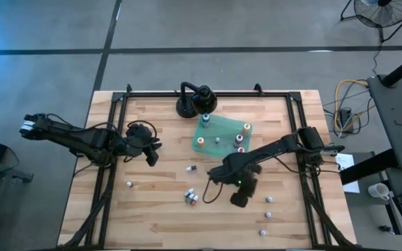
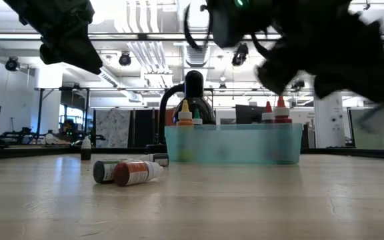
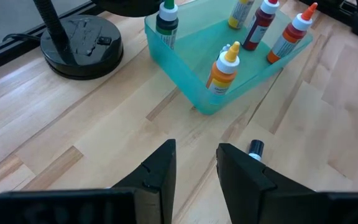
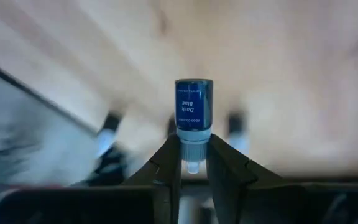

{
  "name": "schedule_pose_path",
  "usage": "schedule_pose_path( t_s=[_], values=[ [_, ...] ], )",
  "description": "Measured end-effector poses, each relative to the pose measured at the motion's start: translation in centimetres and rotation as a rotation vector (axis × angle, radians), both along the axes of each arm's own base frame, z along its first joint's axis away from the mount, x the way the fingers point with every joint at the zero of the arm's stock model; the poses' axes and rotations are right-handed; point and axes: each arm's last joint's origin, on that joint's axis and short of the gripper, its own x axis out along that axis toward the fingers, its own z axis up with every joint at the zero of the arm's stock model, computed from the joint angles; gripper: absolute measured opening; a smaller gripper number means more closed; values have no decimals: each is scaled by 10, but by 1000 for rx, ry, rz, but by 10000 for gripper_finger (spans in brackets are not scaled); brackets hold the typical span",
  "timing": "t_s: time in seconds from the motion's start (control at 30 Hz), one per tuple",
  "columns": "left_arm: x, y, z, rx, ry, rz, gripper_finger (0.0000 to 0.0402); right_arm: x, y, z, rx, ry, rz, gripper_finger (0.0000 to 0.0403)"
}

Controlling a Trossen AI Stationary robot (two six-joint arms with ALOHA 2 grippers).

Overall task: Pick & Place food coloring
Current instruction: Move the blue food coloring bottle to the bottom right of the table

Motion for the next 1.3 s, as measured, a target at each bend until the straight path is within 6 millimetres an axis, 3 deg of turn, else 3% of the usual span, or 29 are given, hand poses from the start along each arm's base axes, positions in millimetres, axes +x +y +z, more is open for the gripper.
schedule_pose_path(
  t_s=[0.17,0.4,0.9,1.13,1.3],
  values=[
    [0,0,0,0,0,0,90,-13,1,-18,81,224,-225,50],
    [0,0,0,0,0,0,90,-28,-2,-46,154,370,-378,50],
    [0,0,0,0,0,0,90,-31,-10,-72,226,362,-495,56],
    [0,0,0,0,0,0,90,-32,-16,-76,235,358,-512,88],
    [0,0,0,0,0,0,90,-30,-21,-76,240,337,-513,89]
  ],
)
